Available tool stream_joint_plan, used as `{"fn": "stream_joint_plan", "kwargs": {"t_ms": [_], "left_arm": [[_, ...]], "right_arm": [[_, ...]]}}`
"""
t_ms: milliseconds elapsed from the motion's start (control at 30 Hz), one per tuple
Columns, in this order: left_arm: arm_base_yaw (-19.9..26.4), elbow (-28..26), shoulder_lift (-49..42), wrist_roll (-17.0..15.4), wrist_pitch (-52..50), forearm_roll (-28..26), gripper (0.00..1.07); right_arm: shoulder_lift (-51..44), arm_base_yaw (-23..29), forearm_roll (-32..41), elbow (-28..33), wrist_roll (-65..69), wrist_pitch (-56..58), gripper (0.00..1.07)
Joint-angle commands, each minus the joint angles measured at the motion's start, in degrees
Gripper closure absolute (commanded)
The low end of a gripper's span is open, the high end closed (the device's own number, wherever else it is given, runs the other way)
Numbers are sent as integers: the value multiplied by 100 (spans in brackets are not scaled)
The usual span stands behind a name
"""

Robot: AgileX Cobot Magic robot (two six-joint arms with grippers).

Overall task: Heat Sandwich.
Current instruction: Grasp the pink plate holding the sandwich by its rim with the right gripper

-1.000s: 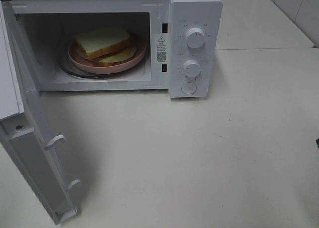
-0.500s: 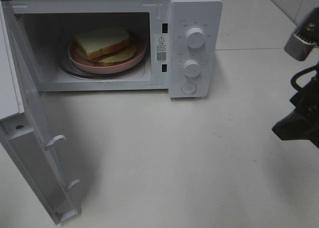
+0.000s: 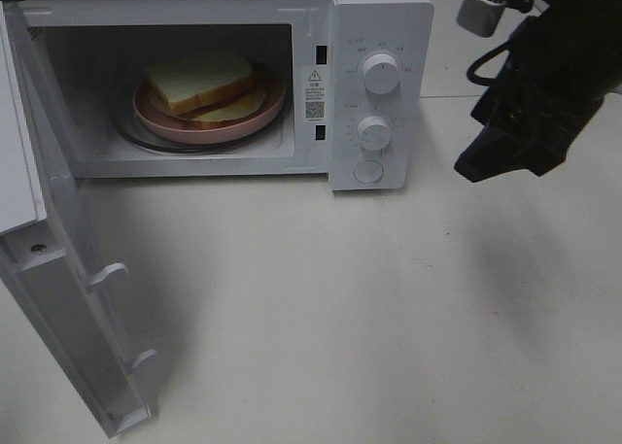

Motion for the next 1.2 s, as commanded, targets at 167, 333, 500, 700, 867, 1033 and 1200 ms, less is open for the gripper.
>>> {"fn": "stream_joint_plan", "kwargs": {"t_ms": [167, 333, 500, 700, 867, 1033, 1200], "left_arm": [[11, 6, -69, 6, -92, -23, 41], [11, 6, -69, 6, -92, -23, 41], [11, 6, -69, 6, -92, -23, 41], [11, 6, -69, 6, -92, -23, 41], [11, 6, -69, 6, -92, -23, 41], [11, 6, -34, 6, -92, -23, 41], [11, 6, -34, 6, -92, -23, 41]], "right_arm": [[957, 957, -372, -791, -201, 120, 42], [1587, 1730, -922, -1318, -201, 109, 42], [2091, 2068, -1123, -1748, -201, 52, 42], [2567, 2235, -940, -2091, -241, 52, 42], [2756, 2229, -968, -2303, -458, 74, 42], [3008, 2229, -1106, -2727, -498, 80, 42], [3369, 2229, -1140, -3260, -498, 132, 42]]}}
